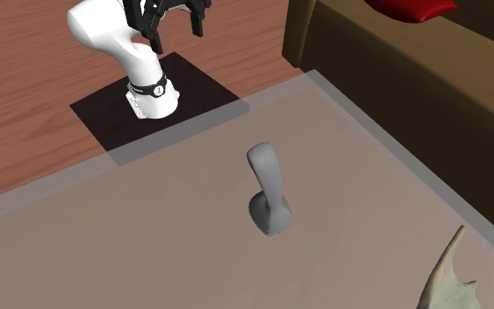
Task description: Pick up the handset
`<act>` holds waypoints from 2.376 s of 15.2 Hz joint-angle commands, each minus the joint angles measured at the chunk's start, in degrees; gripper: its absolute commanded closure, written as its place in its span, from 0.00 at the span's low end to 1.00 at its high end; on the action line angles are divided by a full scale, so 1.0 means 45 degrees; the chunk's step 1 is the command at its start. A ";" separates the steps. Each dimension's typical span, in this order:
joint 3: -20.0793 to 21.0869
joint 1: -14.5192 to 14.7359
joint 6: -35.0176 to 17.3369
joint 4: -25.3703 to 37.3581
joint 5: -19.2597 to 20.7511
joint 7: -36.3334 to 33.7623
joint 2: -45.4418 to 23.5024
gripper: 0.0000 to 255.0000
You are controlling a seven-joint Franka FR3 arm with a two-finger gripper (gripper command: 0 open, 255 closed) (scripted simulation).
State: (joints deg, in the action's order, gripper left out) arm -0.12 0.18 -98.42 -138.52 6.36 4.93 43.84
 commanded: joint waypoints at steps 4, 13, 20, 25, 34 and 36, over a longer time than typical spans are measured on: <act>-0.0183 -0.0106 -0.0788 0.0722 -0.0441 -0.0469 -0.1652 0.00; -0.0866 -0.0279 -0.2331 0.3636 -0.2075 -0.1353 -0.6497 0.00; -0.1368 -0.0514 -0.2636 0.6656 -0.3770 -0.1638 -1.0187 0.00; -0.1428 -0.0644 -0.3061 0.7176 -0.4300 -0.1600 -1.1253 0.00; -0.1417 -0.0646 -0.3773 0.6659 -0.4399 -0.1418 -1.1469 1.00; -0.1417 -0.0647 -0.3771 0.6665 -0.4399 -0.1418 -1.1472 1.00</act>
State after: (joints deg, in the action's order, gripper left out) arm -6.51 -2.73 -115.40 -108.49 -13.44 -1.45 -7.72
